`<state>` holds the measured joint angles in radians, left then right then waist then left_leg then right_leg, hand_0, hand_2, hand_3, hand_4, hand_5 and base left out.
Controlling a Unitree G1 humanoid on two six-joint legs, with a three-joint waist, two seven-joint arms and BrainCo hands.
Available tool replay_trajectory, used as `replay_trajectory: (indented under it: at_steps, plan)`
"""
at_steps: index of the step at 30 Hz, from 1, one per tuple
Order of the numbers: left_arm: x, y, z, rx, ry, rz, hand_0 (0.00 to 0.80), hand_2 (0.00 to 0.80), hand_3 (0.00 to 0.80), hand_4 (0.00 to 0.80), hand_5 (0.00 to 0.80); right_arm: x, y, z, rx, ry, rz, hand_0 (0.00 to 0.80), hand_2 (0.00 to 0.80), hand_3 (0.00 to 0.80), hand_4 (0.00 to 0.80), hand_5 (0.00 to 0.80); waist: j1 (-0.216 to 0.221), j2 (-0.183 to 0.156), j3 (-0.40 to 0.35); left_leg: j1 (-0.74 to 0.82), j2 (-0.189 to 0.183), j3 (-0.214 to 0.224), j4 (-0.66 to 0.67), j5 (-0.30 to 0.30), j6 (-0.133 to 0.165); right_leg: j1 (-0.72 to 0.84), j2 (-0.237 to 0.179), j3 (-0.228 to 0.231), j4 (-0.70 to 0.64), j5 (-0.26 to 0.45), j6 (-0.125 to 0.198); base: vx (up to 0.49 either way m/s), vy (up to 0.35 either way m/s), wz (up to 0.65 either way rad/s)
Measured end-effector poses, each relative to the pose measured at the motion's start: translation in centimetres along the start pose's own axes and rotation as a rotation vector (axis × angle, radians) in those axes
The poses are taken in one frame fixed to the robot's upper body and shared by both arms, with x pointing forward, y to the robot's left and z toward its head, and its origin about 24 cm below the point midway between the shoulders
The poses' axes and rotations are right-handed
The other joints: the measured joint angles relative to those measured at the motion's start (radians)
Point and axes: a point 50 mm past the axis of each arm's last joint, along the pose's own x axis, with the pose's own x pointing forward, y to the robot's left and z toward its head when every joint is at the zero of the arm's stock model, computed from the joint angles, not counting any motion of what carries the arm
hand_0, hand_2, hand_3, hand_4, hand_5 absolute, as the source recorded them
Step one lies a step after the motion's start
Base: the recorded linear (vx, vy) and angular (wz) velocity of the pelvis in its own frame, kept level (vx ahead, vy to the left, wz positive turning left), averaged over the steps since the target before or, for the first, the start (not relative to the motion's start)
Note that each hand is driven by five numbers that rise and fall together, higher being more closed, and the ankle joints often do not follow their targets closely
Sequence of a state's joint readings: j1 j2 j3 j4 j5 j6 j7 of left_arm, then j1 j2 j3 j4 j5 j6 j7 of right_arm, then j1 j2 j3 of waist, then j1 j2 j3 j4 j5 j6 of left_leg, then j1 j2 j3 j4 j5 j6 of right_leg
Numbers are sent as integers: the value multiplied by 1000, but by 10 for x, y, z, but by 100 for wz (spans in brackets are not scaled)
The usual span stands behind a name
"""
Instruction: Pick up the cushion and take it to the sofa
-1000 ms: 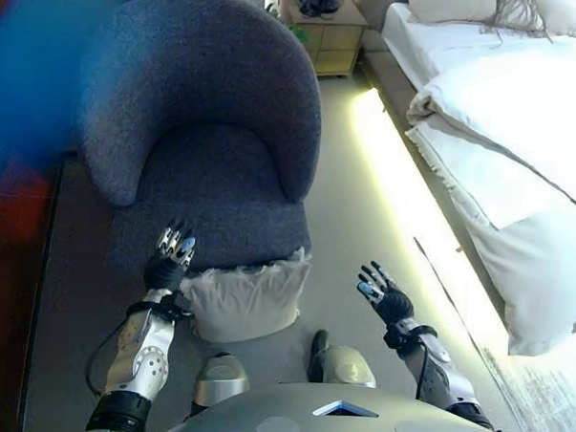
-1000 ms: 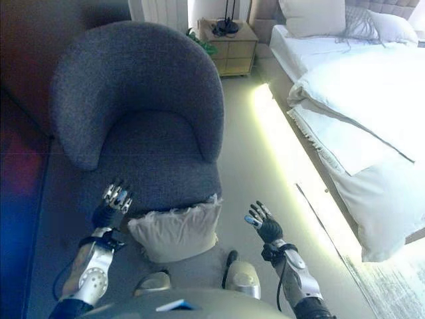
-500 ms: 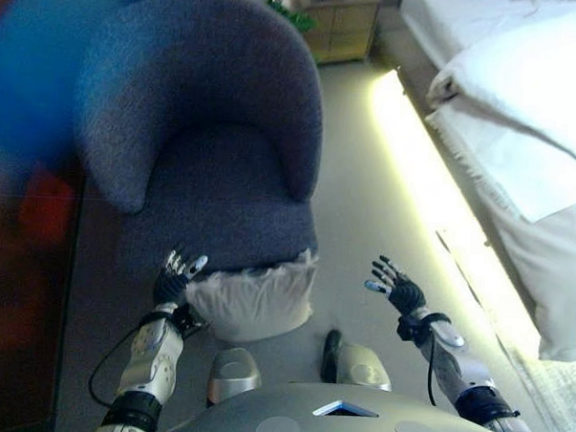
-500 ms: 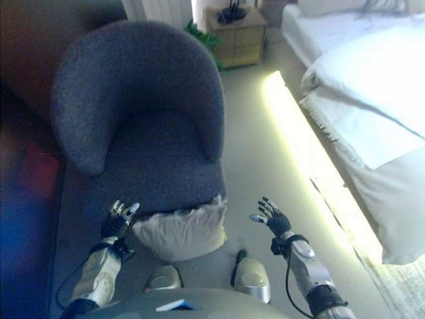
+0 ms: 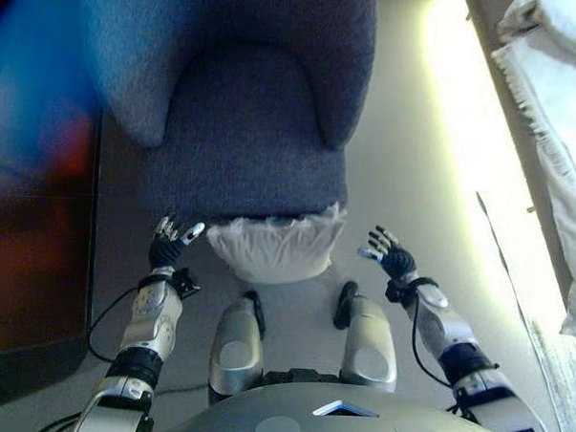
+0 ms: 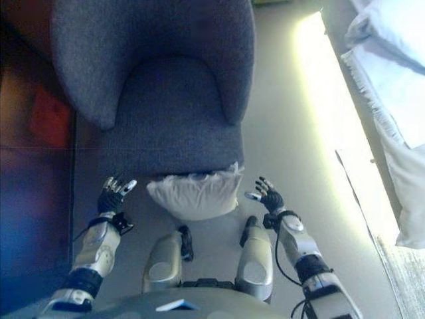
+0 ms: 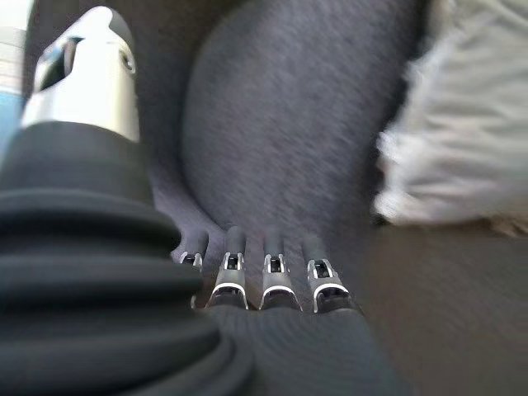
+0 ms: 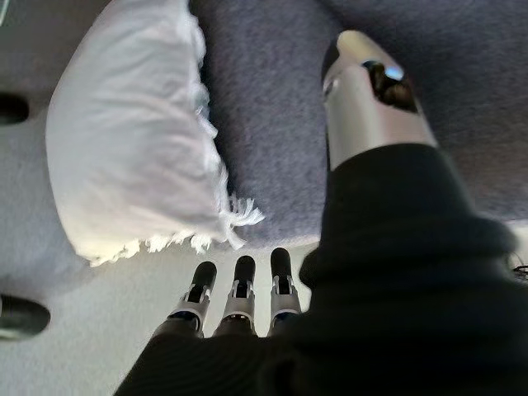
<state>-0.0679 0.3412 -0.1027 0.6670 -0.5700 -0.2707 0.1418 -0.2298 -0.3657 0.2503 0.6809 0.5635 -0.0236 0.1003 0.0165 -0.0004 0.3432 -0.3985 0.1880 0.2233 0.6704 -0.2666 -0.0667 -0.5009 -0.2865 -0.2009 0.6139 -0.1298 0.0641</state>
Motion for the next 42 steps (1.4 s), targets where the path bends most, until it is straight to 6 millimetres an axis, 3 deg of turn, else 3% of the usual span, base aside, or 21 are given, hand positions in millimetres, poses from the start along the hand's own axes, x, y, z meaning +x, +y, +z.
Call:
replay_trajectory:
  at_steps: [4,6,13,19,25,33,38,42]
  plan:
    - [20,-8,16,-30,-26,13,0,0,0,0,0,16,-11,45,-62,-76,-24,0,0,0,0,0,-1,8,46,-167,18,-10,178,-52,26,-164,-47,7,154,-22,-10,-153,93,-2]
    - [29,-15,29,-54,-52,11,0,0,0,0,0,24,-9,63,-69,-105,-22,0,0,0,0,0,-1,14,66,-233,28,-20,250,-71,30,-228,-50,19,209,-28,-15,-124,97,-4]
    - [49,-37,75,-83,-194,7,0,0,0,0,0,37,0,94,-101,-138,15,0,0,0,0,0,-2,28,97,-443,42,-51,409,-92,48,-431,-54,60,345,-34,-23,-105,53,1]
    - [49,-31,87,-104,-261,149,0,0,0,0,0,37,-5,117,-115,-189,8,0,0,0,0,0,-3,36,107,-558,42,-68,464,-92,47,-547,-63,66,407,-42,-37,-55,18,3]
    - [48,-23,94,-96,-294,295,0,0,0,0,0,36,-9,125,-126,-206,-4,0,0,0,0,0,0,38,114,-639,42,-75,484,-91,49,-623,-67,67,434,-48,-47,-40,-10,5]
    - [58,-11,116,-142,-302,379,0,0,0,0,0,36,-8,178,-157,-329,-5,0,0,0,0,0,-1,43,146,-736,52,-96,546,-101,40,-718,-68,68,500,-69,-62,-16,-2,0]
    - [62,-21,115,-152,-286,187,0,0,0,0,0,35,-2,195,-196,-366,14,0,0,0,0,0,0,42,154,-800,57,-120,599,-109,35,-774,-68,69,553,-83,-72,-8,0,1]
    - [66,-40,126,-145,-291,2,0,0,0,0,0,33,-2,207,-228,-366,15,0,0,0,0,0,-1,44,157,-846,57,-129,630,-111,39,-816,-68,76,577,-83,-72,0,0,0]
